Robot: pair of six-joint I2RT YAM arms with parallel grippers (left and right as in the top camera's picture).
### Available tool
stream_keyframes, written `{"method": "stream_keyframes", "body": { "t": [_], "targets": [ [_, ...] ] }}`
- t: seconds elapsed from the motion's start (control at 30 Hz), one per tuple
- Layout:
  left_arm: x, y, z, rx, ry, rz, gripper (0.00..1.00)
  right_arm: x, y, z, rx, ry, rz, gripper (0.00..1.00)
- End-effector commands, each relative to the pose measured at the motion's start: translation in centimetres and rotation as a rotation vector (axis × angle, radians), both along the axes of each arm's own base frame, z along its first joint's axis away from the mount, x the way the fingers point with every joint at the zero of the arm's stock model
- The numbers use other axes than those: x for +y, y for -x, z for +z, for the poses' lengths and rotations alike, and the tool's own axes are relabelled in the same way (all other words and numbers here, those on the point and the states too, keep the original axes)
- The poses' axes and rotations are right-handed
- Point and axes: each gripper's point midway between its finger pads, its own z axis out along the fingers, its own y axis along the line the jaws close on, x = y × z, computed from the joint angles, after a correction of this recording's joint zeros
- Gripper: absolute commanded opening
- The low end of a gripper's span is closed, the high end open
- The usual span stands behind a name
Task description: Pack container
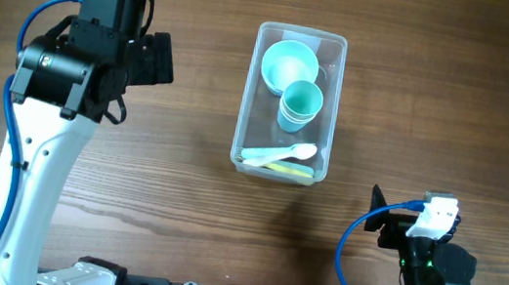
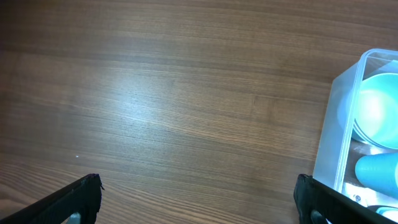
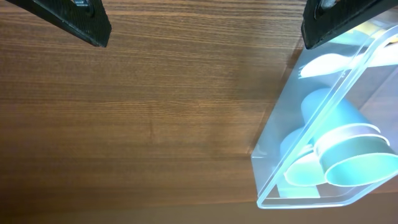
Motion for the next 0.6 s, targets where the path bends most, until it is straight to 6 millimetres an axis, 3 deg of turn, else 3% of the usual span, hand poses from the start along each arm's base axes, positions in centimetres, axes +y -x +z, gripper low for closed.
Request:
{"method": "stream_keyframes", "body": {
  "t": [0.0, 0.27, 0.4, 0.57],
  "targets": [
    [0.0, -0.1, 0.4, -0.015, 0.016, 0.013, 1.0, 0.4, 0.0, -0.1, -0.006, -0.009, 0.018, 1.0],
    [0.1, 0.5, 1.4, -0.045, 0.023, 0.012, 1.0, 0.4, 0.0, -0.1, -0.006, -0.009, 0.018, 1.0],
    [0.9, 2.4, 3.7, -0.121, 0.023, 0.015, 1.0, 0.4, 0.0, -0.1, -0.006, -0.009, 0.018, 1.0],
    [1.5, 5.1, 4.2, -0.266, 0.147, 0.005, 1.0, 0.4, 0.0, -0.1, -0.006, -0.009, 0.018, 1.0]
  ]
}}
